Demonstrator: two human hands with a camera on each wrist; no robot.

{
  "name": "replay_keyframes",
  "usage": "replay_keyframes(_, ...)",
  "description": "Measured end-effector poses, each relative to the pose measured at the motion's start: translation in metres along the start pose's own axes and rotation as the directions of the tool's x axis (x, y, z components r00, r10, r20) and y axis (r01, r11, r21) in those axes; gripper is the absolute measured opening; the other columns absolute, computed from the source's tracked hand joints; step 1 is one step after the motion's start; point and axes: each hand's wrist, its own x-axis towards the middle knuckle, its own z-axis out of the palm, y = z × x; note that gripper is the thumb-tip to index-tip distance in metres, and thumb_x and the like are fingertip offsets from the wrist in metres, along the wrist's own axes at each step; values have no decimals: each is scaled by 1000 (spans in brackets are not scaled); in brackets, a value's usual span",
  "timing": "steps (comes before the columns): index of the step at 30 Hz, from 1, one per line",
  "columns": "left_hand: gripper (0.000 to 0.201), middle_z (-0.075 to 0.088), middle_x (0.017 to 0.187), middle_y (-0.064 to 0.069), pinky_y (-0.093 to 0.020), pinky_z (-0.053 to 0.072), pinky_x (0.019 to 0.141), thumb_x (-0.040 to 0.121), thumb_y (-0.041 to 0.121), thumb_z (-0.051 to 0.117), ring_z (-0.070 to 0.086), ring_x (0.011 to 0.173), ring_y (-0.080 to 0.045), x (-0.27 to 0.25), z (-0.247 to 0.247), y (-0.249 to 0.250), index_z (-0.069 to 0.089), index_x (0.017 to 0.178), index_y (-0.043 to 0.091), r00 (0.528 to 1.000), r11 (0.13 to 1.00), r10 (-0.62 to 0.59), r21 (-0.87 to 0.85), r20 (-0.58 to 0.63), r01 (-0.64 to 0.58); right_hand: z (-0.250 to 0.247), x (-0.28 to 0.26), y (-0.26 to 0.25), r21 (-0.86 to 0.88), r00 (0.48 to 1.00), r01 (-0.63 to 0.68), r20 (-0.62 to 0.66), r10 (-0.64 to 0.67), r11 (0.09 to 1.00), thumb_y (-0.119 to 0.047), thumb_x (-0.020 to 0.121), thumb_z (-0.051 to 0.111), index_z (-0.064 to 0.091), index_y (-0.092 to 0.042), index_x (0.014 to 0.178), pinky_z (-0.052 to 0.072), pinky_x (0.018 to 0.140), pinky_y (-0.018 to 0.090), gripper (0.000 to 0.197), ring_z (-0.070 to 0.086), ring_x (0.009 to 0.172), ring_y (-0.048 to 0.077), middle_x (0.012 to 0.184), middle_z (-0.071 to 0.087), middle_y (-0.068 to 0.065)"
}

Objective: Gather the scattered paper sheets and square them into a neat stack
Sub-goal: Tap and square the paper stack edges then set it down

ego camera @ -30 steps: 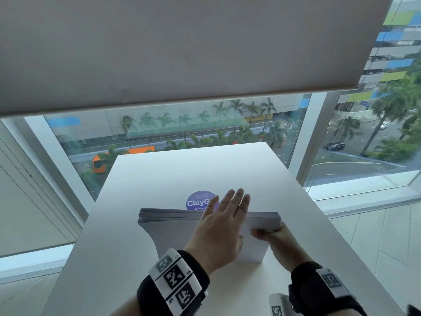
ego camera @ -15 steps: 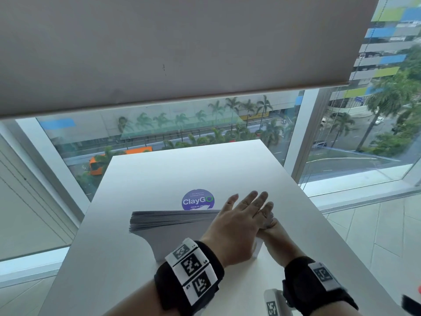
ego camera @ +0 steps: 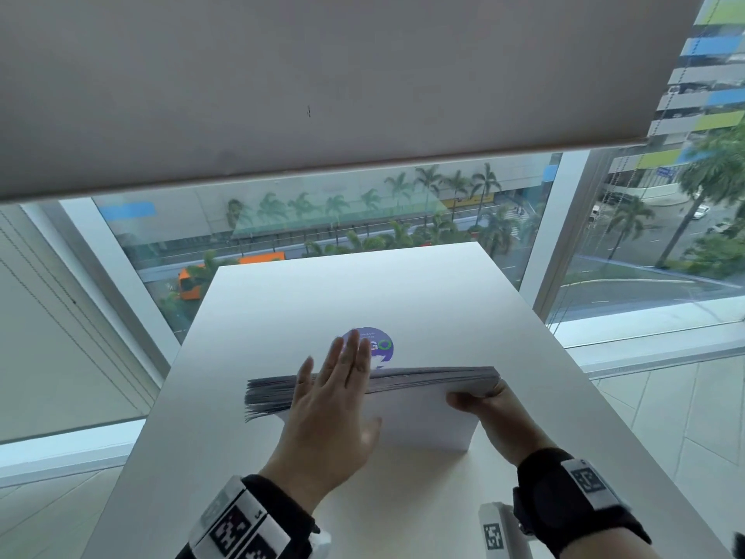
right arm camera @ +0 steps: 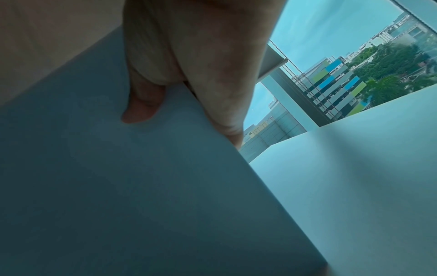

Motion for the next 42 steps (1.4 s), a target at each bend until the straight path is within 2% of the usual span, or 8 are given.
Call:
replay_keyframes(6,112,35,149,-5,-45,31,99,47,45,75,40,136,-24,-14,11,-29,30,144,11,999,992,-49,114,2,48,-1,0,0,-5,1000,-6,5,6,1000,18,75,61,75,-13,71,53,64,15,34,67,65,6,70,73,-3)
replay_keyframes(12,90,-16,152,5,-49,2,116,86,34,54,-10,145,-16,-14,-2,-41,-7,149,15,979,977,-206,52,-3,206,-2,1,1,-18,1000,-9,2,9,1000,18,75,60,75,-13,71,53,63,15,35,66,65,6,70,73,-3)
replay_keyframes(22,57,4,160,4,-47,4,117,96,27,44,0,148,-16,-3,-6,-68,22,148,21,943,945,-306,-162,-133,284,-1,-1,-1,16,1000,-12,11,12,1000,16,72,64,76,-13,74,53,64,15,31,67,69,8,74,74,-2)
replay_keyframes(25,92,29,154,-3,-33,27,109,84,21,66,35,135,-7,-2,9,-83,2,150,22,878,698,-467,-653,-103,294,0,-1,-3,30,1000,-15,15,15,999,2,59,70,77,-14,72,53,65,15,21,67,69,7,74,74,-2)
replay_keyframes(28,122,56,84,3,-13,40,68,59,30,84,47,63,0,-4,32,-93,4,150,24,850,254,-516,-928,110,274,1,-2,-4,43,999,-32,23,31,999,3,61,70,76,-12,72,53,64,16,20,68,68,8,73,74,-1)
replay_keyframes(30,131,58,82,10,-6,45,61,36,34,87,57,68,1,-5,46,-95,19,148,22,856,95,-478,-956,200,276,1,-2,-5,55,999,-42,26,40,998,4,61,70,75,-10,73,54,62,16,19,68,67,9,72,74,1)
replay_keyframes(35,20,73,66,6,-26,52,61,63,3,80,63,79,-26,0,55,-88,72,78,14,811,53,-528,-943,252,328,3,-3,-1,-32,997,-59,-44,58,998,2,63,73,70,-1,84,52,57,18,21,64,62,14,67,72,0)
replay_keyframes(42,22,67,51,15,-27,47,64,79,-3,67,61,59,-10,5,42,-71,67,68,16,759,139,-651,-979,24,150,16,9,-15,-100,978,46,-199,-65,994,8,78,65,69,-9,70,50,57,23,19,62,55,9,59,69,-6)
